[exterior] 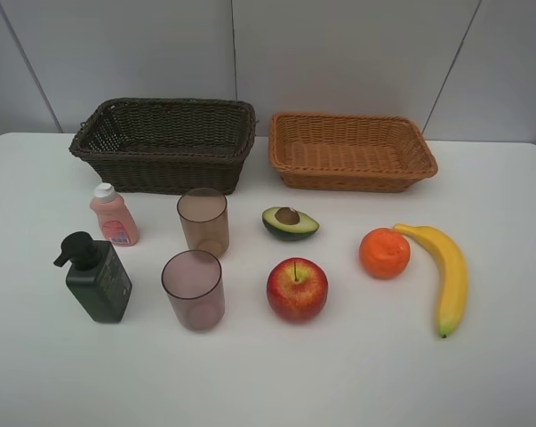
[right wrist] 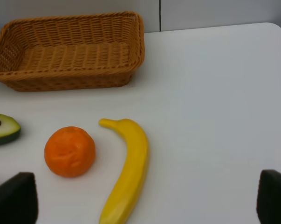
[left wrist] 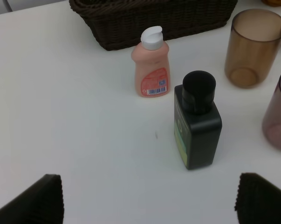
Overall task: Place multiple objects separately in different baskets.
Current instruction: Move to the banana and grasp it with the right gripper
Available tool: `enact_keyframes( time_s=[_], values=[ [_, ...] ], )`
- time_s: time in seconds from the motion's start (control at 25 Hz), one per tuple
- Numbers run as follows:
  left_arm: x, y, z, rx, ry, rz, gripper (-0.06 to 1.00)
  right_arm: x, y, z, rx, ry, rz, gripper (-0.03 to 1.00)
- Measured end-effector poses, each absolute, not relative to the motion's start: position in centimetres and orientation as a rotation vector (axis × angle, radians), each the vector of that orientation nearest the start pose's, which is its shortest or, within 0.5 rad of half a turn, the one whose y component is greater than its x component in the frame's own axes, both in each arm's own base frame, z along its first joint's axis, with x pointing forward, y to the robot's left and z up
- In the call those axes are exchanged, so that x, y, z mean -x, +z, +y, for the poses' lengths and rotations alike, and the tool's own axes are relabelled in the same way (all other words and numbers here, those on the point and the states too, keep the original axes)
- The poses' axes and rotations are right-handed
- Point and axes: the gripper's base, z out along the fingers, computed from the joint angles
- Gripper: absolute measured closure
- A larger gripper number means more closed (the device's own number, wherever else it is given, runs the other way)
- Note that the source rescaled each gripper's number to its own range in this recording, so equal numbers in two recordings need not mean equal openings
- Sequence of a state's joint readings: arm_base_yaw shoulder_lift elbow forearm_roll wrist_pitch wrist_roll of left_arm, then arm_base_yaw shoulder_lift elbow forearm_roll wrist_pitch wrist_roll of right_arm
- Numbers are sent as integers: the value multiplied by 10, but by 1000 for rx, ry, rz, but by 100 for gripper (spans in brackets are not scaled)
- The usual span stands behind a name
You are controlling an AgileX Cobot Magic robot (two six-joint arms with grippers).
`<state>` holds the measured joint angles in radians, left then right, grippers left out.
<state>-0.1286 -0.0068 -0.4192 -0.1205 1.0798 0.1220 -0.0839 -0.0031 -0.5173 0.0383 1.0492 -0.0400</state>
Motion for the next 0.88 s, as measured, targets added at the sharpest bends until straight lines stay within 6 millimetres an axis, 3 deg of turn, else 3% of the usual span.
enact_keyframes(
  time_s=[0.88],
  values=[
    [0, 254, -10, -268, -151, 2118, -3, 7, 283, 6, -41, 0, 2010, -2]
  ],
)
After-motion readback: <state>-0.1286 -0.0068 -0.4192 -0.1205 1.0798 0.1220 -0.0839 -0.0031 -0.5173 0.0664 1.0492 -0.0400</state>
